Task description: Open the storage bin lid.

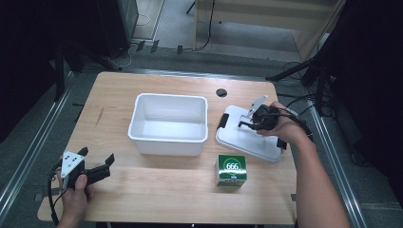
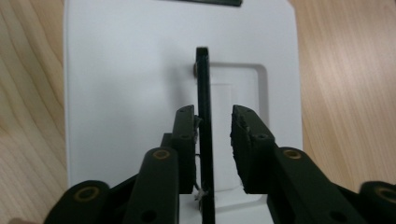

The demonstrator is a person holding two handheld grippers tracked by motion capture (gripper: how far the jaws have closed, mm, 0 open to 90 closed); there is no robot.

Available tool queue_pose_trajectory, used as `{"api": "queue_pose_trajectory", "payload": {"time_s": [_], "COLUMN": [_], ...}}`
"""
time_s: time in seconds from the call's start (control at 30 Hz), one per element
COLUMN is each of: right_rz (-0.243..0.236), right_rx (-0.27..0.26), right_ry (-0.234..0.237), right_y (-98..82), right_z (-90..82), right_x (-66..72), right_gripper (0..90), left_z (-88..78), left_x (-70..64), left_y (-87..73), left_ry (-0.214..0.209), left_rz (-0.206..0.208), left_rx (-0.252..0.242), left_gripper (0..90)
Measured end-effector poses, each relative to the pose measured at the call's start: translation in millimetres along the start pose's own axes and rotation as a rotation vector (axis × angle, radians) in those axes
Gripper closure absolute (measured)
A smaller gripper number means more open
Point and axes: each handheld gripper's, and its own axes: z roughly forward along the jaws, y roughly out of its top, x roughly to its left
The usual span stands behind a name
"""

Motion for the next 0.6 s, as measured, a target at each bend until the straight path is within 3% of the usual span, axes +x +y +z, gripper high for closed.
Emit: {"api": "queue_pose_trajectory", "payload": {"time_s": [0.07,0.2,0.6], "right_rz": [0.014,0.003,0.038], "right_rx": [-0.014,-0.011,-0.029], "right_ry": [-0.011,-0.028,-0.038], "right_y": [1.4,1.7,-0.9], "right_z": [-7.5,-13.8,-41.0], "right_x": [0.6,1.5,1.4], "right_gripper": [61.4,56.0,38.5], "left_z": [0.1,0.1,1.2], "left_x": [0.0,0.0,0.3], "left_y": [0.0,0.0,0.5], "left_ry": [0.001,0.0,-0.007], "left_rz": [-0.001,0.0,-0.003], "left_rx": [-0.001,-0.001,-0.003], "left_gripper": [4.5,4.5,4.5]}}
